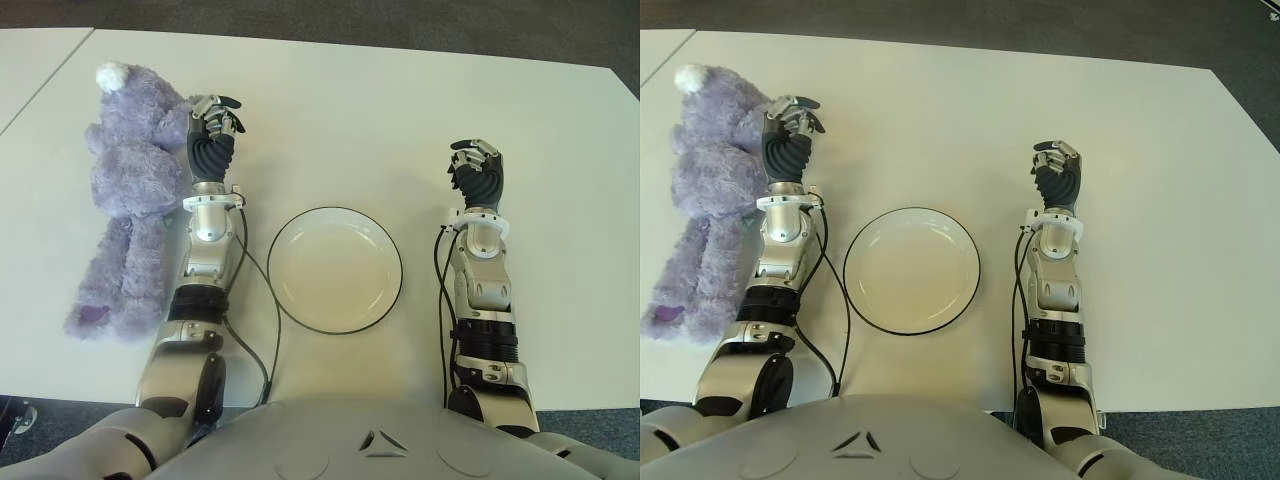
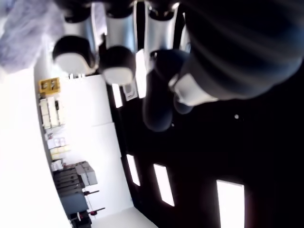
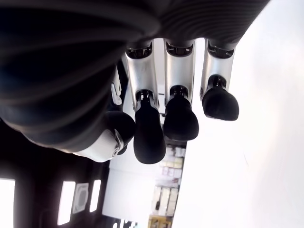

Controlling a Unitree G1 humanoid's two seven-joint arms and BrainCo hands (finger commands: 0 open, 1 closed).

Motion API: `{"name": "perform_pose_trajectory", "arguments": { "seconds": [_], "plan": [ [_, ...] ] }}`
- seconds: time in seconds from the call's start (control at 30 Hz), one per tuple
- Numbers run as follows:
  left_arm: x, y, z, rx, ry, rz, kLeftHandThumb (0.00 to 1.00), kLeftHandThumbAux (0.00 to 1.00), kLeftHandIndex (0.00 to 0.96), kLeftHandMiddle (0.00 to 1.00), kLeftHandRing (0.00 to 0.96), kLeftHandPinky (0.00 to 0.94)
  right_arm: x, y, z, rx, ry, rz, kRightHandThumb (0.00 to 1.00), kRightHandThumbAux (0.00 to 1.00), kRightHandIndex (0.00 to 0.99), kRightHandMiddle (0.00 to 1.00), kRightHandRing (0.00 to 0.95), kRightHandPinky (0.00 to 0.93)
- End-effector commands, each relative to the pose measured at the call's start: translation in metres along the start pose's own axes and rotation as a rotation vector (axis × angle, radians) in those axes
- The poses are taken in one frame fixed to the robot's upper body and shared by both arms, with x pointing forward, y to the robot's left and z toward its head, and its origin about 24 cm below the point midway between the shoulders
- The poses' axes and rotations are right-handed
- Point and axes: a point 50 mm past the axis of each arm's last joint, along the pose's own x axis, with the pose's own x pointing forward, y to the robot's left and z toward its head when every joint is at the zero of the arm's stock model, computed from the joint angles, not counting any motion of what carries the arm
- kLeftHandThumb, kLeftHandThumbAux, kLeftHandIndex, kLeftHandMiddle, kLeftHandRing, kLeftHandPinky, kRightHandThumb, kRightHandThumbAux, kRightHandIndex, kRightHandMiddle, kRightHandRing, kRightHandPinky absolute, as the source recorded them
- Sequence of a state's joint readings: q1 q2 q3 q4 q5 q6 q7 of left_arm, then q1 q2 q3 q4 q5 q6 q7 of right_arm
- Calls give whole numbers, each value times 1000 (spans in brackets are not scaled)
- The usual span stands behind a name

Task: Put the doll into the plate.

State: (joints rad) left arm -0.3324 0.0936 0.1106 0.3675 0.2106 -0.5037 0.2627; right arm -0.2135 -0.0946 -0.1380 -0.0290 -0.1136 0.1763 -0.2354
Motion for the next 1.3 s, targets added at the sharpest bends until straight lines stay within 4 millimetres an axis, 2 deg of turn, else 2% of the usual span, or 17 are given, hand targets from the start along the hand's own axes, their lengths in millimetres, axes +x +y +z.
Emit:
{"name": "perform_pose_trajectory", "arguments": {
  "seconds": [0.03, 0.57, 0.9, 1.1, 1.17, 1.27, 1.3],
  "plan": [
    [-3, 2, 6, 66, -61, -23, 717, 701, 445, 870, 894, 896, 0, 0, -4, -8, 4, 11, 717, 713, 436, 736, 768, 790],
    [-9, 10, 32, 266, -180, 43, 719, 701, 445, 873, 894, 889, 1, -1, -4, -6, 9, 9, 717, 713, 436, 738, 772, 794],
    [-9, 14, 43, 377, -325, 165, 718, 701, 444, 869, 874, 856, 1, -2, -5, -11, 10, 14, 716, 713, 436, 736, 767, 783],
    [-6, 17, 52, 467, -456, 329, 719, 700, 445, 862, 866, 863, 1, -2, -4, -11, 6, 20, 716, 713, 436, 734, 767, 787],
    [-5, 19, 54, 517, -494, 389, 720, 699, 444, 834, 836, 825, 1, -2, -4, -9, 4, 23, 716, 713, 435, 731, 764, 782],
    [-4, 31, 52, 605, -513, 457, 807, 671, 447, 619, 705, 684, 2, -2, -5, -7, 6, 27, 717, 713, 435, 729, 763, 783],
    [-4, 34, 50, 641, -506, 471, 815, 668, 447, 597, 686, 663, 2, -2, -5, -8, 7, 27, 717, 713, 435, 729, 763, 783]
  ]
}}
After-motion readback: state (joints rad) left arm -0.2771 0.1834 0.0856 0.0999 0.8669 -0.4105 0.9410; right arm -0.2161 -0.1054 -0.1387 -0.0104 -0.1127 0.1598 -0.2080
